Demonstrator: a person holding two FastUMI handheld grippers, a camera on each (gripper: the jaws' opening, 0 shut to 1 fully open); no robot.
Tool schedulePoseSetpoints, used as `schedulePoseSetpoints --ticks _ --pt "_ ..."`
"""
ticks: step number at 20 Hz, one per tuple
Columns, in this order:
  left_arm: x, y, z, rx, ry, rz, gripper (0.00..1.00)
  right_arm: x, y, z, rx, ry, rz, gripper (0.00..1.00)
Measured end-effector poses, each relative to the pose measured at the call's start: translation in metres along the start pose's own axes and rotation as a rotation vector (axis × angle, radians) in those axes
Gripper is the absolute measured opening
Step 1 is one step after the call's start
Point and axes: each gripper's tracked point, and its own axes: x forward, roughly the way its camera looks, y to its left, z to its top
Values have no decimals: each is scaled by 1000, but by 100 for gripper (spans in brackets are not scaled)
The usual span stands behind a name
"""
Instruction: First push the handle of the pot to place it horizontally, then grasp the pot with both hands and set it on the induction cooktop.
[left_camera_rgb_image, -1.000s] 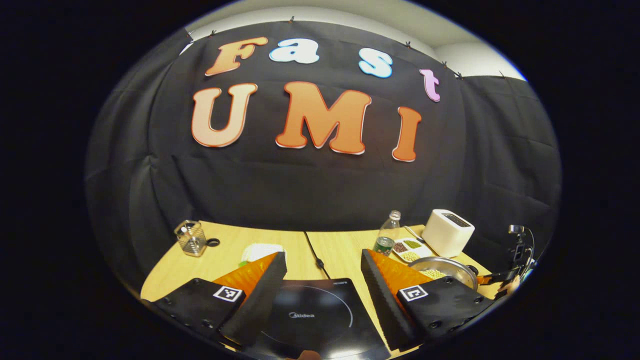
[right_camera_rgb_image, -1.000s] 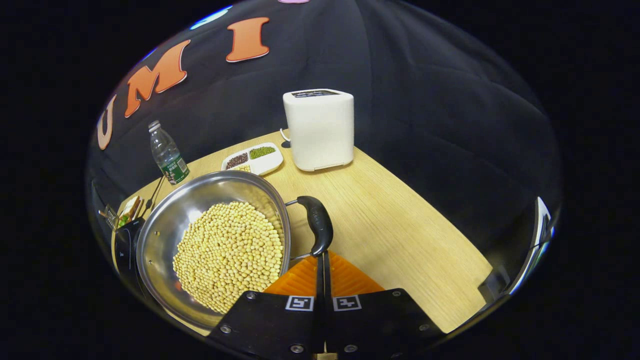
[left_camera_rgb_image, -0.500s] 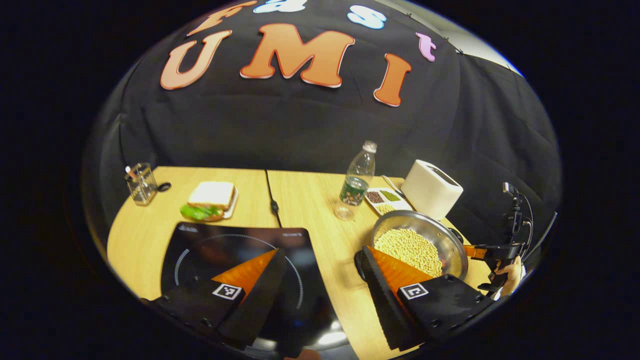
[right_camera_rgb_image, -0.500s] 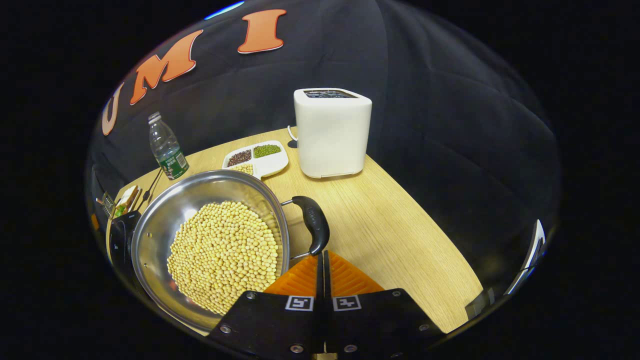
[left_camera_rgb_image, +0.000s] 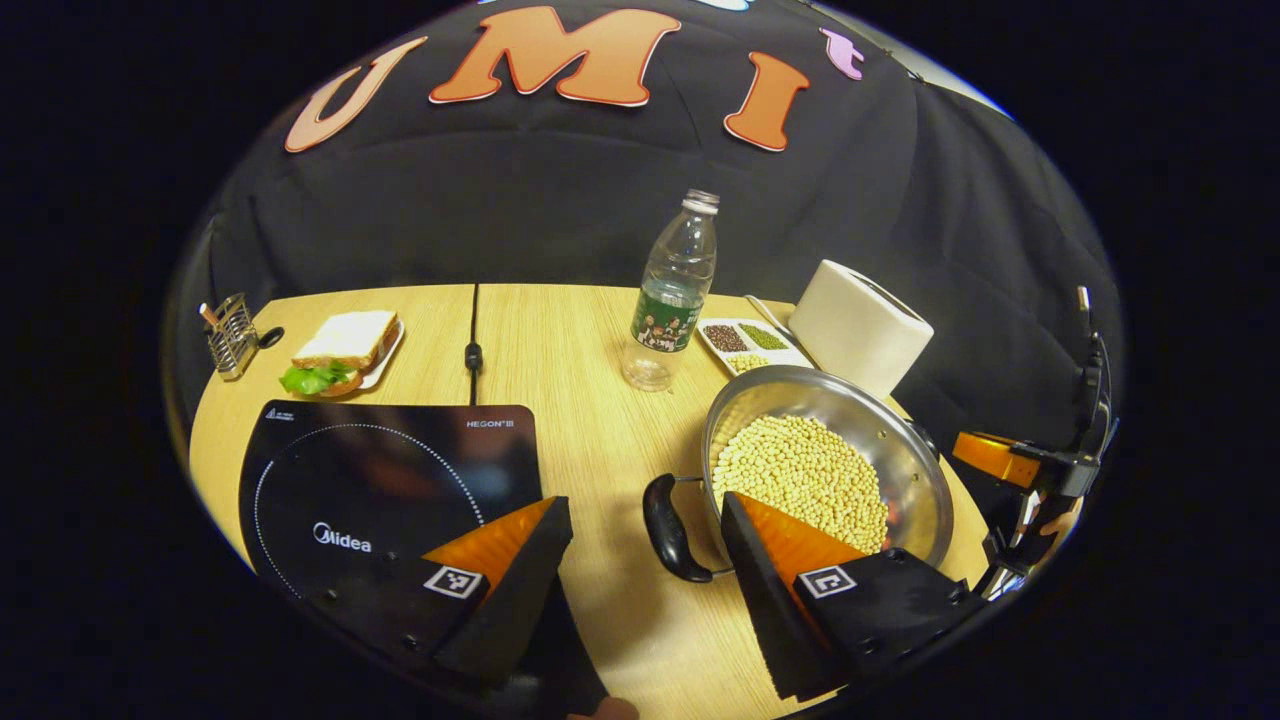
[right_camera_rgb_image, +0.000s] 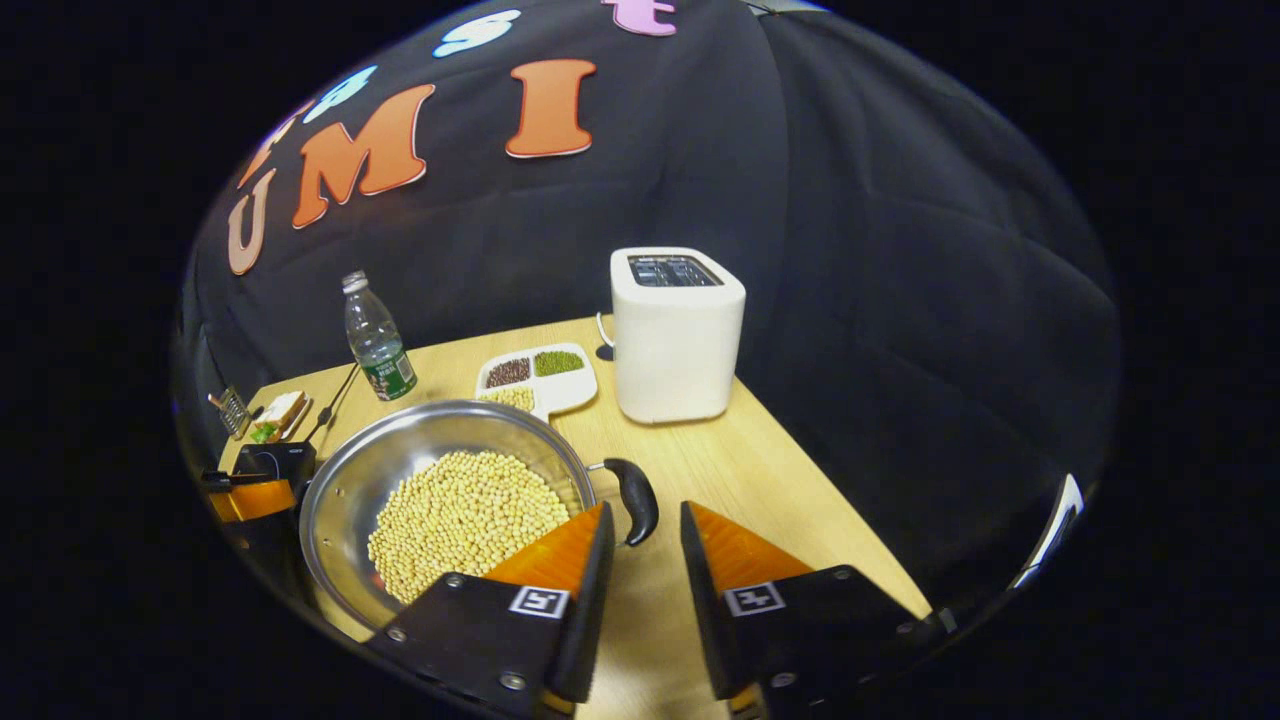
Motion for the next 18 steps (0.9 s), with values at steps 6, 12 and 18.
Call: schedulePoseSetpoints --ticks 6,12,18 --pt "22 -8 -7 12 42 16 99 37 20 -15 13 81 51 81" --pt "41 -11 -14 20 71 36 99 61 16 -28 47 140 49 88" --pt "53 -18 -25 -13 105 40 97 69 23 -39 70 190 65 78"
